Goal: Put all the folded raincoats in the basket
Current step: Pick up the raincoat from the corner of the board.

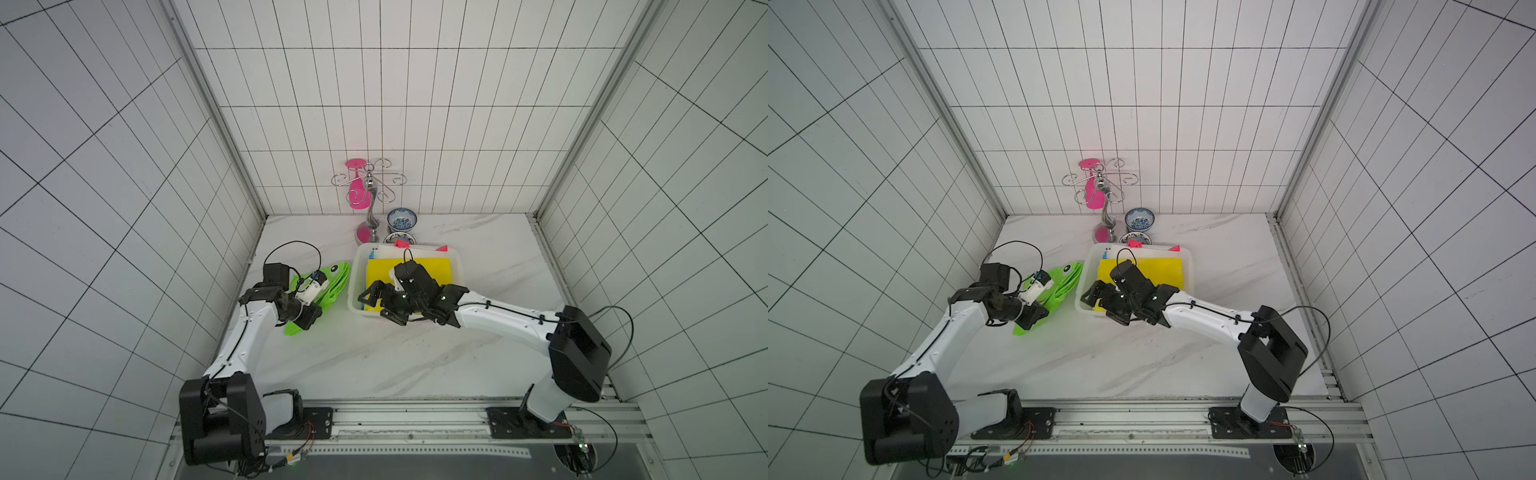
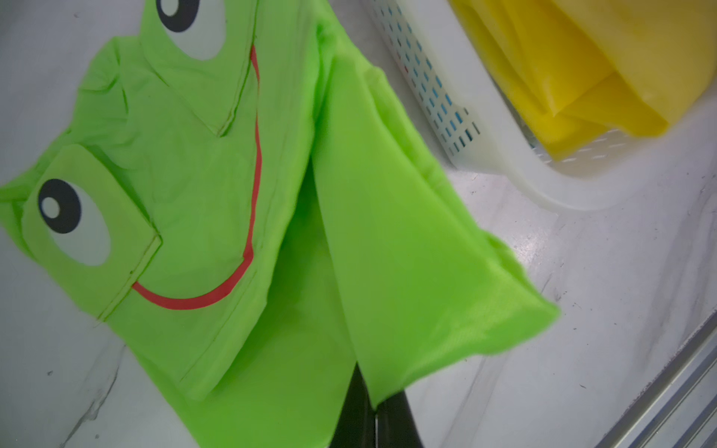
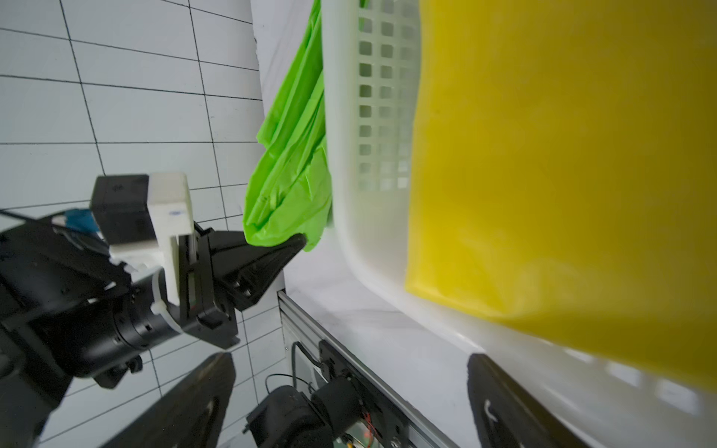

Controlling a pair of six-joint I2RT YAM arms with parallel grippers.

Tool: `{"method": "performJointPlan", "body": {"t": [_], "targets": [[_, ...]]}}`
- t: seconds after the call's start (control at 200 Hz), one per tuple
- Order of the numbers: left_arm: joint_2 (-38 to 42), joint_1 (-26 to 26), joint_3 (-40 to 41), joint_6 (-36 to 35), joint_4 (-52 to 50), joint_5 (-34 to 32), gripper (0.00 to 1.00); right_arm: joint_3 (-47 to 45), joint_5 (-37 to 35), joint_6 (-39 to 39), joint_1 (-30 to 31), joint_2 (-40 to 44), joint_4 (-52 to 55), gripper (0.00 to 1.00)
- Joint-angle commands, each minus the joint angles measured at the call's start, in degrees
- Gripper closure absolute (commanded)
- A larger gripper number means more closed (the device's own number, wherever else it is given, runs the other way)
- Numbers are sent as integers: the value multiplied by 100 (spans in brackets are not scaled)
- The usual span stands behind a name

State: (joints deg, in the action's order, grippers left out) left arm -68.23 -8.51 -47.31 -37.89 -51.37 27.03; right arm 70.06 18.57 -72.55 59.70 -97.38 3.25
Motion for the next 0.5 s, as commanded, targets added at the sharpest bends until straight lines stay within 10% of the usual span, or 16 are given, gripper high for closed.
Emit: {"method": "performJointPlan", "body": {"t": [0.0, 0.495], "targets": [[367, -410, 119, -427, -21, 751, 100, 911, -274, -955, 178, -443, -307, 7], [1066, -898, 340, -2019, -1137, 1386, 100, 2666, -732, -1884, 314, -2060, 299, 1]]}}
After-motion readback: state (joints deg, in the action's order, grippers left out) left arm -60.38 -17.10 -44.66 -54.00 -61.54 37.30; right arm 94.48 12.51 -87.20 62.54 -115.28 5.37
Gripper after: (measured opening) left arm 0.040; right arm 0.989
